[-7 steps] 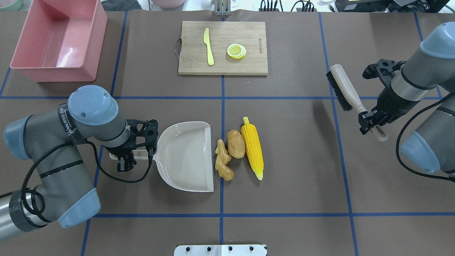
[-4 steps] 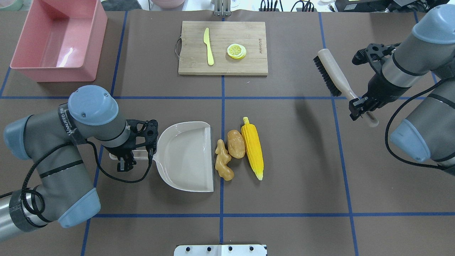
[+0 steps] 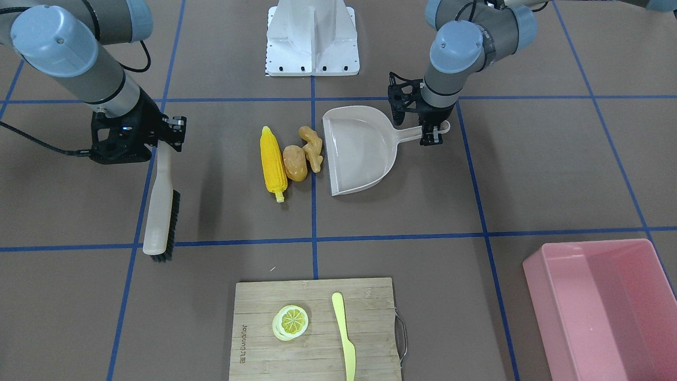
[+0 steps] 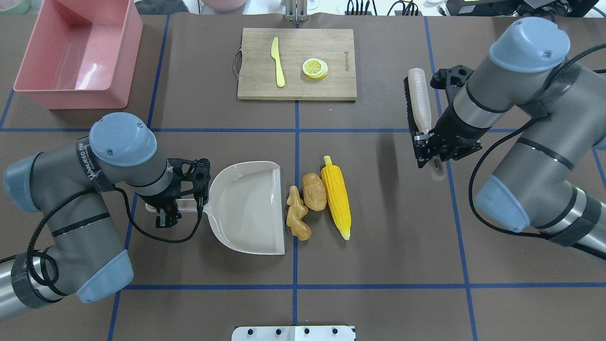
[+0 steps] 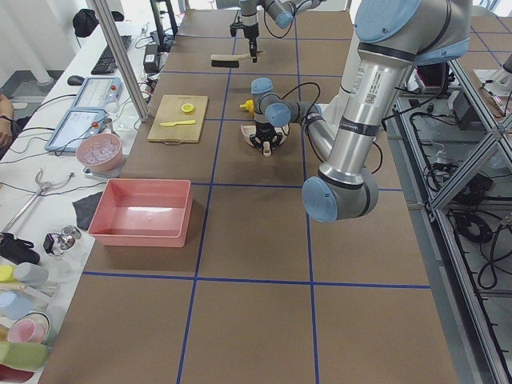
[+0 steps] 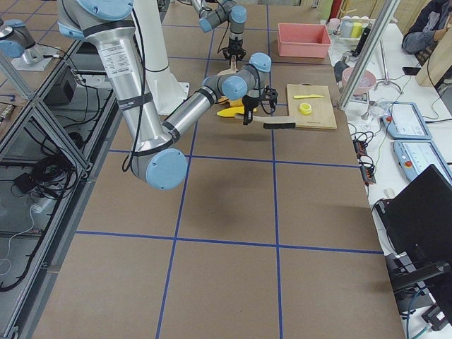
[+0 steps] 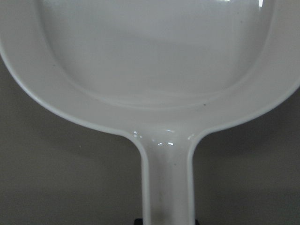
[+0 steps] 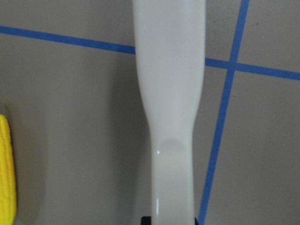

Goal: Sweep and dump trash into bin
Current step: 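Carry the brush with the right gripper beside the corn cob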

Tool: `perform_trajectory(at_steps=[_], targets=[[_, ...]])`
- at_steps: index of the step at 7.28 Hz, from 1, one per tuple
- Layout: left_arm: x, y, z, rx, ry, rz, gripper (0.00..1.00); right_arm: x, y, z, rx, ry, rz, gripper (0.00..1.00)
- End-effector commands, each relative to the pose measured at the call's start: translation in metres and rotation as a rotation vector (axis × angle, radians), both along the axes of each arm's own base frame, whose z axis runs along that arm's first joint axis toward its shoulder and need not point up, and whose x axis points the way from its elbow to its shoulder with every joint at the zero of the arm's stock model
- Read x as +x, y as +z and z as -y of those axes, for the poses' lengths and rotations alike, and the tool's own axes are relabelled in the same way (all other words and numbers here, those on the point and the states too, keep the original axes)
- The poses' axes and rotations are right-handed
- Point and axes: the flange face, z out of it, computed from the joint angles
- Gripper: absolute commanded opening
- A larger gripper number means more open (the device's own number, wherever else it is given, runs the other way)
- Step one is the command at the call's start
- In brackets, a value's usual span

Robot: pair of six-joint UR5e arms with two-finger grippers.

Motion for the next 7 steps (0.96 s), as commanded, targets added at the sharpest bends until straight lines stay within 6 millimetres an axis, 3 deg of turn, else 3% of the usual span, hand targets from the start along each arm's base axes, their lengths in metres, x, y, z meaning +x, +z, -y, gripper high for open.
perform_trajectory(at_steps=[1,3,4,7], targets=[[0.000,0.000,0.000,-0.001,0.000,0.001,0.00,-0.060,-0.010,-0.043,0.042,-0.092,0.079,0.00],[0.000,-0.001,0.000,0.000,0.000,0.000,0.00,-0.081,-0.012,-0.059,0.110,-0.130,0.180,0.00],[-0.001,-0.001,0.001,0.000,-0.002,0.000,0.00,-0.082,-0.008,-0.066,0.150,-0.139,0.230,0.00],[0.000,-0.002,0.000,0.001,0.000,-0.002,0.00,-0.051,0.058,-0.087,0.186,-0.127,0.308,0.00]])
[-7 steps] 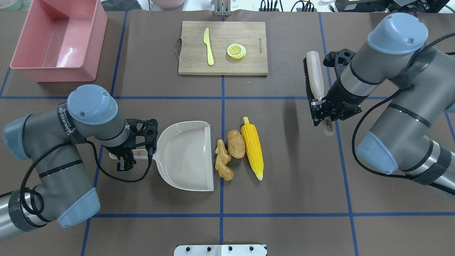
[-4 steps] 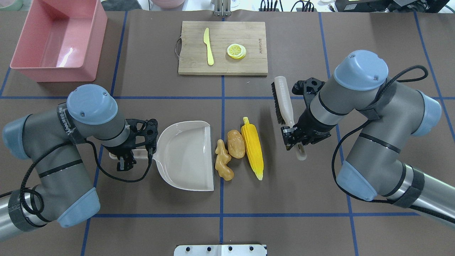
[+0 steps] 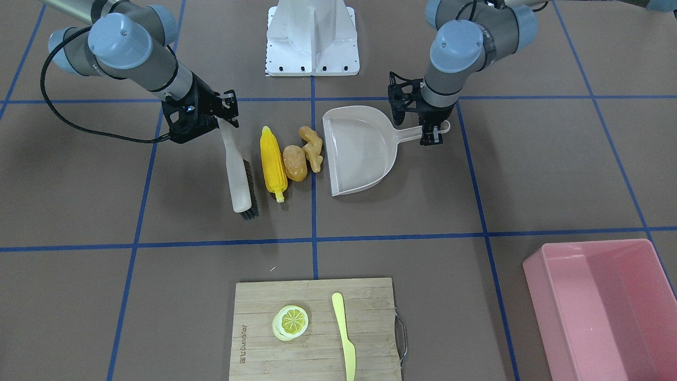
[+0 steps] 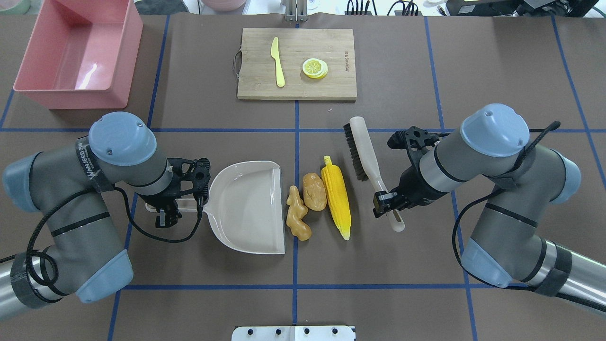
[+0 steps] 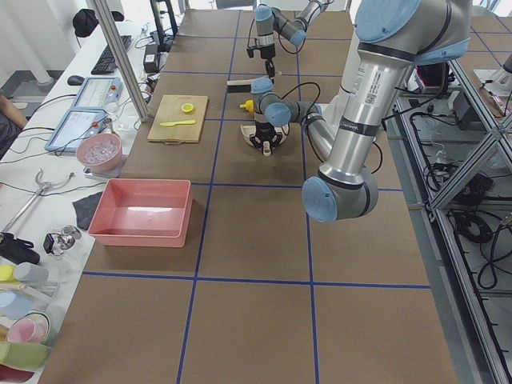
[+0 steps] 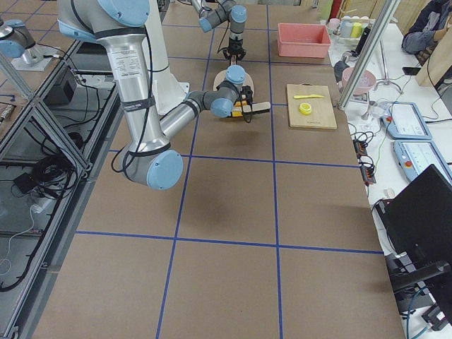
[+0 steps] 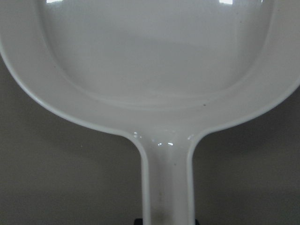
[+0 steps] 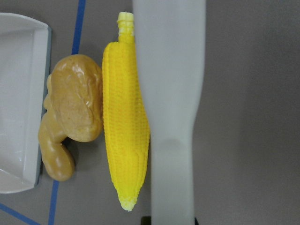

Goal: Sweep and dump trash into bin
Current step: 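Carry the brush with the right gripper beside the corn cob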

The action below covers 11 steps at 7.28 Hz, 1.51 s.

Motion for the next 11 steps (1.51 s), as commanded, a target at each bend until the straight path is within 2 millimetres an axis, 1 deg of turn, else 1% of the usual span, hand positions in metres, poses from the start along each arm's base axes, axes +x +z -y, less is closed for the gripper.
perform_trajectory(at_steps=[1,2,4,5,8,10,11], targets=[[-0.001,-0.001,0.000,0.001,-0.001,-0.002,0.00,0.006,0.021,-0.015,-0.055,0.016,0.040,0.00],[-0.001,0.000,0.000,0.000,-0.001,-0.001,0.00,-0.007,0.011,-0.025,-0.080,-0.004,0.052,0.00],[-0.002,-0.001,0.001,0.001,-0.003,-0.002,0.00,-0.009,0.005,-0.036,-0.121,-0.083,0.079,0.00],[-0.002,0.000,0.001,0.000,-0.003,-0.001,0.00,-0.013,0.005,-0.044,-0.104,-0.114,0.115,0.00],[-0.002,0.000,0.001,0.001,-0.003,-0.002,0.00,-0.023,0.031,-0.044,-0.106,-0.135,0.147,0.00],[-0.005,-0.001,0.004,0.002,-0.010,-0.003,0.00,-0.020,0.030,-0.043,-0.113,-0.124,0.148,0.00],[-0.005,-0.001,0.004,0.002,-0.010,-0.003,0.00,-0.024,0.024,-0.043,-0.182,-0.096,0.138,0.00]])
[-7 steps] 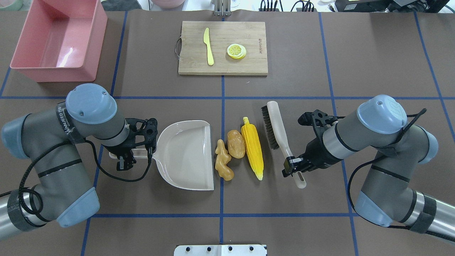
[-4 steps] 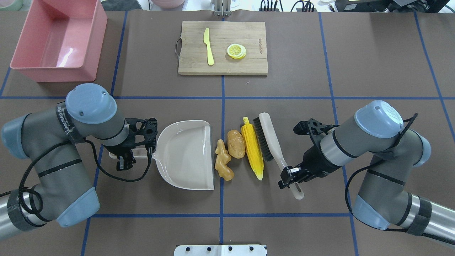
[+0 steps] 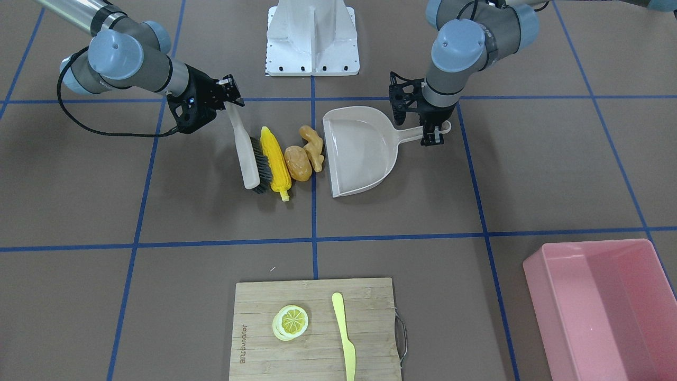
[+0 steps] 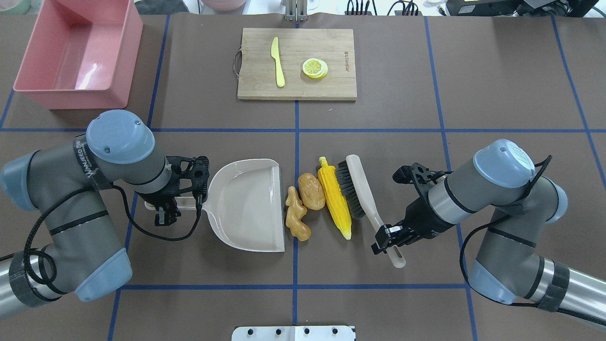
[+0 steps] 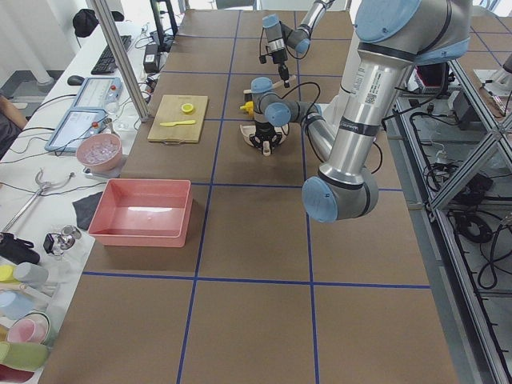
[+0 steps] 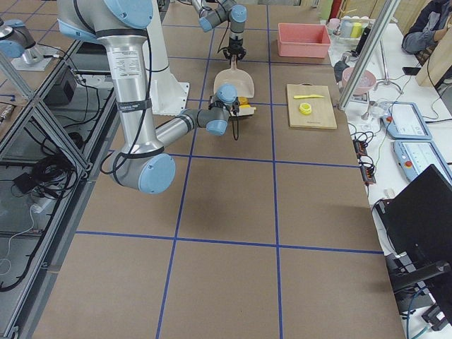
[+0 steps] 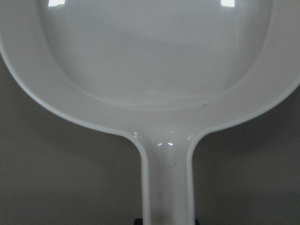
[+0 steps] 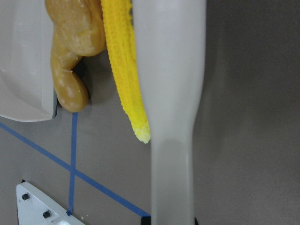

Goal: Sweep and dump trash into bin
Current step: 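Sweep the corn, potato and ginger into the dustpan with the brush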

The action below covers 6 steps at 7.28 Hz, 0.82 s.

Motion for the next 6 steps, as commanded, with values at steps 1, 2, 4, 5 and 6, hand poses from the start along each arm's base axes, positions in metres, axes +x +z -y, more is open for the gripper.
perform_trajectory(at_steps=[1,2,4,5,6], targets=[[-0.0016,-0.0001,0.0017,0.000,-0.004,0.000,0.00,0.0015,-0.0090,0.0002,-0.078,0.033,-0.012,0.00],[-0.0016,-0.0001,0.0018,0.000,-0.004,0.000,0.00,0.0042,-0.0126,0.0016,-0.135,0.068,-0.015,0.00],[-0.0007,0.0006,0.0013,-0.001,-0.002,0.001,0.00,0.0090,-0.0145,-0.0011,-0.210,0.105,0.026,0.00],[-0.0007,0.0006,0.0013,-0.001,-0.002,0.001,0.00,0.0097,-0.0147,-0.0010,-0.228,0.115,0.024,0.00],[-0.0007,0.0006,0.0013,-0.001,-0.002,0.001,0.00,0.0087,-0.0168,-0.0001,-0.243,0.133,0.022,0.00]])
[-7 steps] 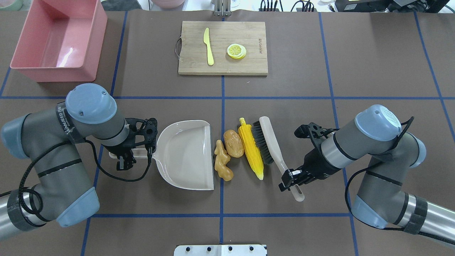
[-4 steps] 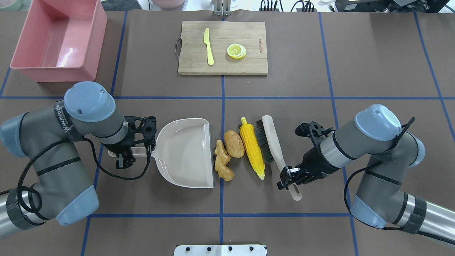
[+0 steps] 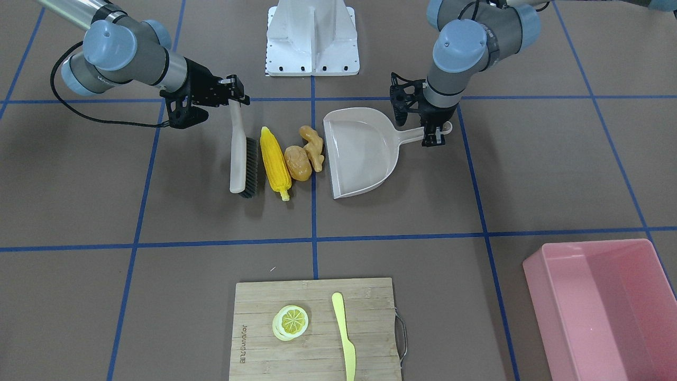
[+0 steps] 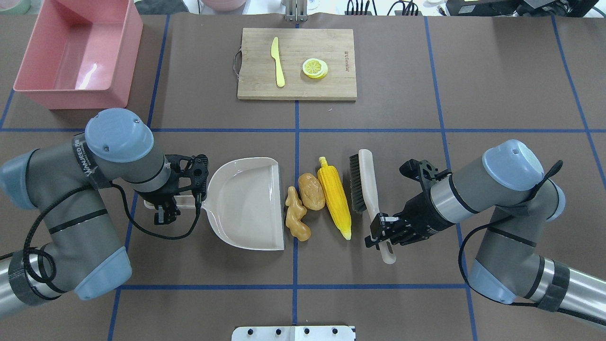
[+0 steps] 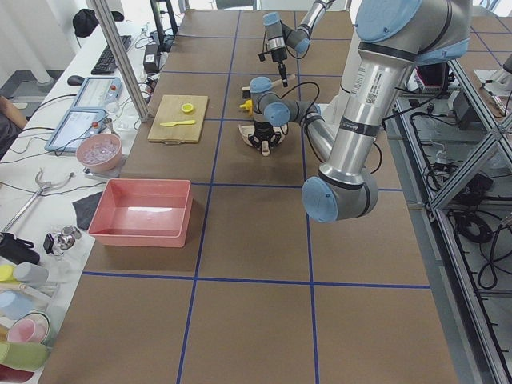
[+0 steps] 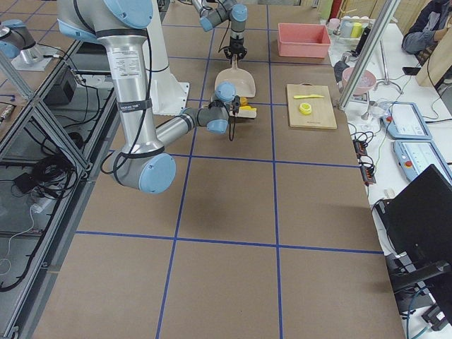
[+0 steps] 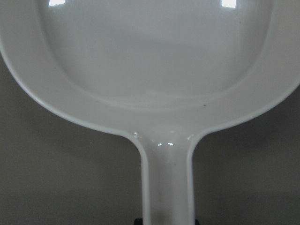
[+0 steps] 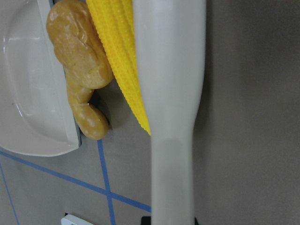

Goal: Sweep and dump trash into bin
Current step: 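Sweep the corn, potato and ginger into the dustpan with the brush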

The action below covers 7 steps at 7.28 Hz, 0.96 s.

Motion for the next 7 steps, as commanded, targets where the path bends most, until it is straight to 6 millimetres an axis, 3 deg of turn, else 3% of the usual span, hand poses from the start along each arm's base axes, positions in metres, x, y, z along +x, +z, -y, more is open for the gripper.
perform_trajectory(at_steps=[1,2,4,7], targets=[[0.000,0.000,0.001,0.000,-0.001,0.000,0.00,0.000,-0.002,0.001,-0.025,0.033,0.004,0.00],[0.000,0.000,0.001,0.000,-0.001,0.000,0.00,-0.003,-0.004,-0.003,-0.029,0.033,0.010,0.00],[0.000,0.000,0.001,0.000,-0.001,0.000,0.00,-0.023,-0.002,-0.033,0.015,0.056,0.051,0.00],[-0.002,0.000,0.003,0.000,-0.006,0.000,0.00,-0.036,-0.009,-0.046,0.023,0.044,0.063,0.00]])
